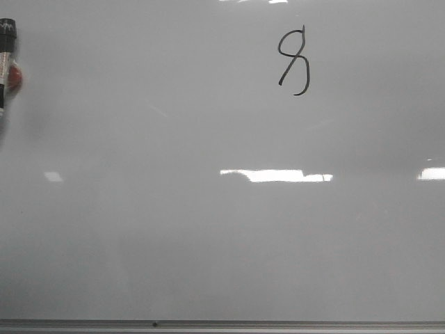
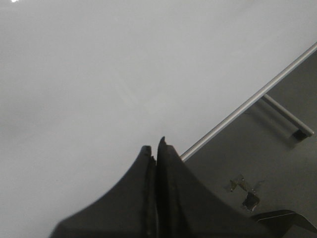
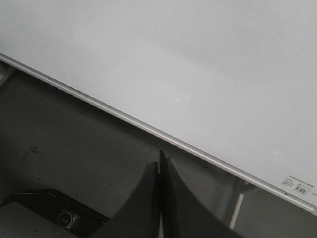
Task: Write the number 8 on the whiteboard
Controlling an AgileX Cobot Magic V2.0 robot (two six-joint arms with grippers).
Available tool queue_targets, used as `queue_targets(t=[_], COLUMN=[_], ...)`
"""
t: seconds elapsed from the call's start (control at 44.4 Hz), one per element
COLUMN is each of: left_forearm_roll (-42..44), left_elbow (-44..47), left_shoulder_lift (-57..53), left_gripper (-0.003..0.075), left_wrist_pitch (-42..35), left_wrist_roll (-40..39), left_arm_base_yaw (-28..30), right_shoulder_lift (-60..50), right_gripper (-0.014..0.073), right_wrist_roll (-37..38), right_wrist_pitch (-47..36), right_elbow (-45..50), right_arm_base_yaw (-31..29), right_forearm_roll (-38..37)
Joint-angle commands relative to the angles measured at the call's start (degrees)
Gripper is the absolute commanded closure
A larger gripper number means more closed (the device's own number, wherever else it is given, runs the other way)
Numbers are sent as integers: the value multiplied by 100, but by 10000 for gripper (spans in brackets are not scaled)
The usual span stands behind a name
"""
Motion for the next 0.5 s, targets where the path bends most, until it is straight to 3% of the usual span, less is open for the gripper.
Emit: queue_targets(t=[0.0,0.203,0.315,0.473], left_forearm_roll=[17,127,-95,-891], left_elbow=[-118,185,683,1708], left_shoulder_lift=[-255,-1044,-1673,-2788], left_gripper=[739,739,739,739], left_wrist_pitch=[-416,-431,-838,-1718], left_wrist_roll=[1,1,15,1048], left_arm_base_yaw=[154,1051,1705,2497], right_shoulder_lift=[40,40,40,40], right_gripper=[662,662,662,662], right_wrist_roll=[-47,-47,-47,-47], right_wrist_pitch=[-304,-304,-304,-304], right_elbow=[-137,-137,-137,-137], right_arm_base_yaw=[-30,-30,-30,-30], right_forearm_roll=[-134,-134,-134,-134])
